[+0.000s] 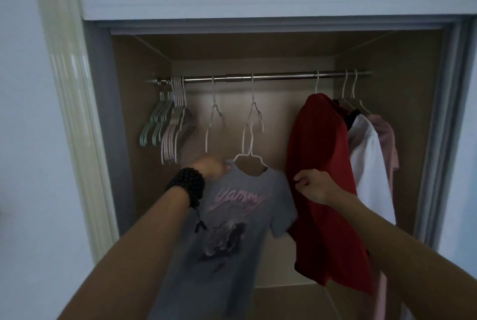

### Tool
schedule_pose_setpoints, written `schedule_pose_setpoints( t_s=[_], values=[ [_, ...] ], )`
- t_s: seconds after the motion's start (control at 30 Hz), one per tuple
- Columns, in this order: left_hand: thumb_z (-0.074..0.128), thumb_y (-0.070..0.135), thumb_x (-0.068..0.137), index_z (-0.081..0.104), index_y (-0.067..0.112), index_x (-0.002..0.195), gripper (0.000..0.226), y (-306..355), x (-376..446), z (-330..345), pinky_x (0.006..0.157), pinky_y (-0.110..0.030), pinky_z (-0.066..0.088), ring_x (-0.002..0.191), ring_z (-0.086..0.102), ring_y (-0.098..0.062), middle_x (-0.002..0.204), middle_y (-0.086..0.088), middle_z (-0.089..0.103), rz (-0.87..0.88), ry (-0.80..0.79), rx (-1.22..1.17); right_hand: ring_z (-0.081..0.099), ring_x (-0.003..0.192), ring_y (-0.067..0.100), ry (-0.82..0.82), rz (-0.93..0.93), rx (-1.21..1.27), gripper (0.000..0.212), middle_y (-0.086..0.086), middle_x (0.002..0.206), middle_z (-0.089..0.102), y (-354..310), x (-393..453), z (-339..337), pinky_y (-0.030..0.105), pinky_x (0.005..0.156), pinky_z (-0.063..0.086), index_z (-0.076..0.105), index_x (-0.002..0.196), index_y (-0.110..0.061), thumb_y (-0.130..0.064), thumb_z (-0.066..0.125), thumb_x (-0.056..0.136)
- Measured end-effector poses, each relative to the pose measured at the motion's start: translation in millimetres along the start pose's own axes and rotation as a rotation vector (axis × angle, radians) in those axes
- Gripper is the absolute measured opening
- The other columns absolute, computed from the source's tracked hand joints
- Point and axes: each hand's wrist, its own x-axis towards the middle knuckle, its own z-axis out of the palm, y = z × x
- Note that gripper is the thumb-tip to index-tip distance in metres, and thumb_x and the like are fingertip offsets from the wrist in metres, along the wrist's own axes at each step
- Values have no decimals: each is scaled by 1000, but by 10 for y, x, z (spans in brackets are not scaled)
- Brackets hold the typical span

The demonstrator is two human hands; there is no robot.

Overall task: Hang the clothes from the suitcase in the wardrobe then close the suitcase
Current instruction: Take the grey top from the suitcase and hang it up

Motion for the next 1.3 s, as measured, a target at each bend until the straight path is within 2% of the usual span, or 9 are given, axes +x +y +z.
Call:
schedule_pose_setpoints(
  t_s=[0.17, 0.33, 0.47, 0.57, 0.67, 0.8, 0.97, 1.13, 1.3],
  values=[
    [49, 15, 100, 63, 1, 100, 21, 439, 114, 310, 68, -32, 52, 73, 59, -21, 89, -12, 64, -65, -114, -975, 65, 105, 24, 85, 8, 0, 28, 8, 110, 72, -95, -33, -126, 23, 94, 44, 70, 108, -11, -10, 55, 85],
    [45, 17, 99, 63, 0, 105, 25, 875, 394, 383, 62, -31, 51, 70, 61, -24, 84, -14, 63, 2, -16, -1168, 62, 111, 25, 133, 5, 15, 32, 7, 118, 68, -41, -43, -414, 27, 100, 44, 67, 114, -12, -12, 55, 85],
    [47, 14, 100, 60, 3, 81, 25, 1171, 589, 324, 47, -24, 46, 60, 55, -21, 72, -12, 57, 26, 35, -1229, 65, 99, 24, 223, -3, 60, 34, 6, 101, 72, 63, 136, -694, 22, 82, 46, 64, 117, -15, -11, 54, 85],
    [51, 8, 98, 61, 0, 80, 22, 1413, 798, 216, 41, -21, 44, 55, 55, -20, 70, -13, 58, 56, 116, -1219, 65, 92, 24, 400, -30, 65, 29, 7, 93, 70, 146, 379, -914, 28, 76, 50, 64, 112, -14, -14, 57, 84],
    [50, 9, 99, 62, -4, 89, 21, 1672, 1051, 64, 37, -17, 41, 48, 55, -16, 68, -11, 57, 64, 181, -1179, 61, 101, 34, 557, -19, -107, 30, 14, 111, 60, 199, 658, -1163, 37, 78, 51, 61, 113, -12, -22, 56, 84],
    [52, 15, 98, 61, -9, 100, 26, 2044, 1405, -102, 41, -19, 44, 58, 58, -19, 76, -15, 62, 74, 220, -1134, 54, 114, 40, 422, 68, -166, 46, 20, 131, 48, 396, 1069, -1349, 41, 89, 47, 46, 129, -11, -27, 56, 87],
    [48, 9, 99, 54, -13, 109, 25, 2283, 1845, -133, 40, -18, 46, 65, 58, -21, 82, -15, 59, 1, 236, -1064, 60, 107, 37, 385, 36, -65, 31, 18, 118, 60, 665, 1374, -1380, 34, 76, 46, 58, 119, -10, -11, 51, 89],
    [43, 5, 101, 58, -6, 89, 22, 2409, 2174, 91, 42, -18, 43, 63, 53, -21, 79, -13, 57, -41, 180, -1058, 60, 107, 37, 426, -21, 100, 35, 21, 117, 64, 1031, 1576, -1454, 37, 85, 50, 62, 118, -4, -4, 50, 85],
    [43, 3, 99, 57, -16, 111, 26, 2572, 2377, 315, 54, -24, 53, 75, 62, -25, 95, -18, 64, -73, 190, -1067, 64, 104, 33, 467, 14, 89, 37, 18, 111, 67, 1452, 1634, -1552, 33, 87, 48, 61, 118, -9, -8, 48, 83]
  ],
)
